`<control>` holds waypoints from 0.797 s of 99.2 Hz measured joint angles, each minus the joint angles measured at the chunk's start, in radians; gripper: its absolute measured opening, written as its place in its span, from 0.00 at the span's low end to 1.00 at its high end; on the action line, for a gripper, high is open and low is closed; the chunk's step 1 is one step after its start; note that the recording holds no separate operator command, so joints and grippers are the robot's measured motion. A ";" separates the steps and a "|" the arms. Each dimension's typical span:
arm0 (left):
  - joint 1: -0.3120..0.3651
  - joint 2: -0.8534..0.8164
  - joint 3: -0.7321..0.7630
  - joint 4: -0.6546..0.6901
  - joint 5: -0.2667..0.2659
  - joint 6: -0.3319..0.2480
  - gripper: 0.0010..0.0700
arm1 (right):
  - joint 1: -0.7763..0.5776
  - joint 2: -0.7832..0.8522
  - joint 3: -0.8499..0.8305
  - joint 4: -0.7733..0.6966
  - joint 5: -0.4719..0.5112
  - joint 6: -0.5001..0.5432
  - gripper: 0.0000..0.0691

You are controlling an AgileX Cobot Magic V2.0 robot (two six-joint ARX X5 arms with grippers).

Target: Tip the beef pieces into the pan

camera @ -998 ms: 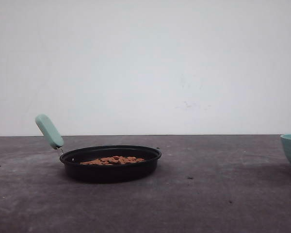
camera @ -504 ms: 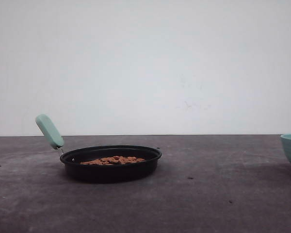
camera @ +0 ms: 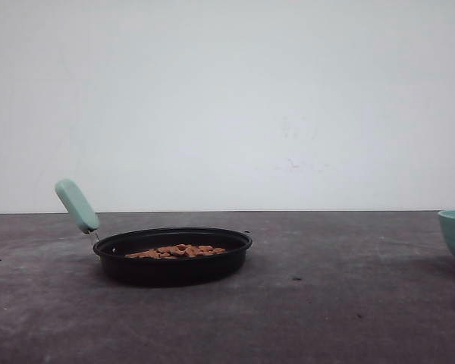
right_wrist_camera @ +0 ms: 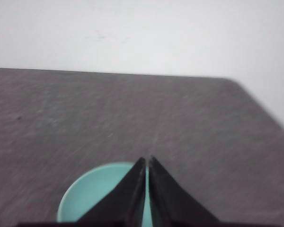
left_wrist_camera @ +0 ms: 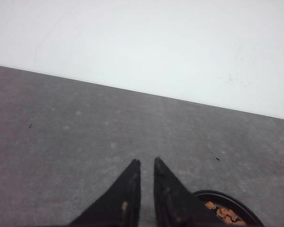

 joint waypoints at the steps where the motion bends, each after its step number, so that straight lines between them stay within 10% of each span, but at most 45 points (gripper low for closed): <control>1: 0.000 0.000 0.000 0.000 0.000 0.000 0.02 | -0.002 0.000 -0.007 -0.002 -0.007 0.003 0.01; 79: 0.000 0.000 0.000 -0.001 0.000 0.000 0.02 | -0.016 0.000 -0.045 -0.175 -0.079 0.013 0.01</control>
